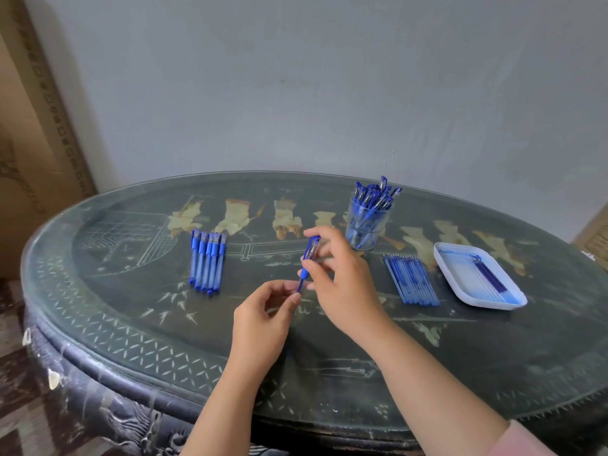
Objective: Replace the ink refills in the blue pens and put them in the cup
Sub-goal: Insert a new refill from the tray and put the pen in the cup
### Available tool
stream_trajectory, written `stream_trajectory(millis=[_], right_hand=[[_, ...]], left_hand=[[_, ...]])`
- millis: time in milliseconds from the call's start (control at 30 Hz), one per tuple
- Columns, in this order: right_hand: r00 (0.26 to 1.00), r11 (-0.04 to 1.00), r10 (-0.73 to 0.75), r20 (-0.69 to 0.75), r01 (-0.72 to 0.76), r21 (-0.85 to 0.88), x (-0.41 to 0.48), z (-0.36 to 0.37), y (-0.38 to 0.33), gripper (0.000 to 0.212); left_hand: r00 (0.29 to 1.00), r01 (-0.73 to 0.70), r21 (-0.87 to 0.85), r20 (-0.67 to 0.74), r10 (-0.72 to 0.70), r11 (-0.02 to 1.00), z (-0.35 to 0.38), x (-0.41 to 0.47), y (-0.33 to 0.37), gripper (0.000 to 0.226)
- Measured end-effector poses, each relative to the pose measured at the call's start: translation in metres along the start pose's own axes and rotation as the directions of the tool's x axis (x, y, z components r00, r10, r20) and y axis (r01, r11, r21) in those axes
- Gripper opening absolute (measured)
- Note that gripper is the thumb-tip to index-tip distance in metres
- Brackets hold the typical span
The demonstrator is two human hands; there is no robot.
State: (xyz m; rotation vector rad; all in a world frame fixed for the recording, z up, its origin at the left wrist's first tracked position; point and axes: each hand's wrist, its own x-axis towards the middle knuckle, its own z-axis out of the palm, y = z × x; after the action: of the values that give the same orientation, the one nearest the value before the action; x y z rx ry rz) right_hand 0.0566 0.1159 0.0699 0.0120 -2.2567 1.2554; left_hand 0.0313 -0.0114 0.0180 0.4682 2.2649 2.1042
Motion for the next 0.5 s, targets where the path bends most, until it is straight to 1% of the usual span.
stream_trajectory(millis=[67, 133, 200, 267, 367, 433, 500], right_hand=[[0.997, 0.997, 0.02, -0.074, -0.015, 0.071, 0.006, -0.008, -0.003, 0.045], [0.982, 0.991, 0.042, -0.187, -0.017, 0.134, 0.016, -0.025, -0.006, 0.044], [0.945, 0.992, 0.033, -0.326, 0.01, 0.129, 0.031, -0.048, -0.009, 0.041], [0.89, 0.991, 0.009, -0.457, 0.052, 0.121, 0.048, -0.072, -0.009, 0.038], [0.78, 0.99, -0.034, -0.625, 0.112, 0.086, 0.073, -0.103, -0.006, 0.035], [0.715, 0.99, -0.047, -0.698, 0.129, 0.064, 0.088, -0.117, -0.001, 0.032], [0.683, 0.993, -0.053, -0.728, 0.114, 0.035, 0.101, -0.127, 0.006, 0.029]], left_hand=[[0.999, 0.017, -0.074, -0.027, -0.02, 0.997, -0.002, 0.0, 0.001, 0.012], [0.996, 0.023, -0.141, -0.082, -0.035, 0.99, -0.007, 0.002, 0.003, 0.009], [0.988, -0.017, -0.129, -0.156, -0.004, 0.992, -0.017, 0.007, 0.006, 0.009], [0.969, -0.055, -0.138, -0.245, 0.02, 0.989, -0.031, 0.016, 0.009, 0.009], [0.923, -0.074, -0.144, -0.385, 0.013, 0.987, -0.052, 0.032, 0.007, 0.009], [0.89, -0.063, -0.141, -0.456, -0.008, 0.988, -0.063, 0.039, 0.001, 0.01], [0.869, -0.062, -0.128, -0.495, -0.01, 0.99, -0.07, 0.043, -0.004, 0.01]])
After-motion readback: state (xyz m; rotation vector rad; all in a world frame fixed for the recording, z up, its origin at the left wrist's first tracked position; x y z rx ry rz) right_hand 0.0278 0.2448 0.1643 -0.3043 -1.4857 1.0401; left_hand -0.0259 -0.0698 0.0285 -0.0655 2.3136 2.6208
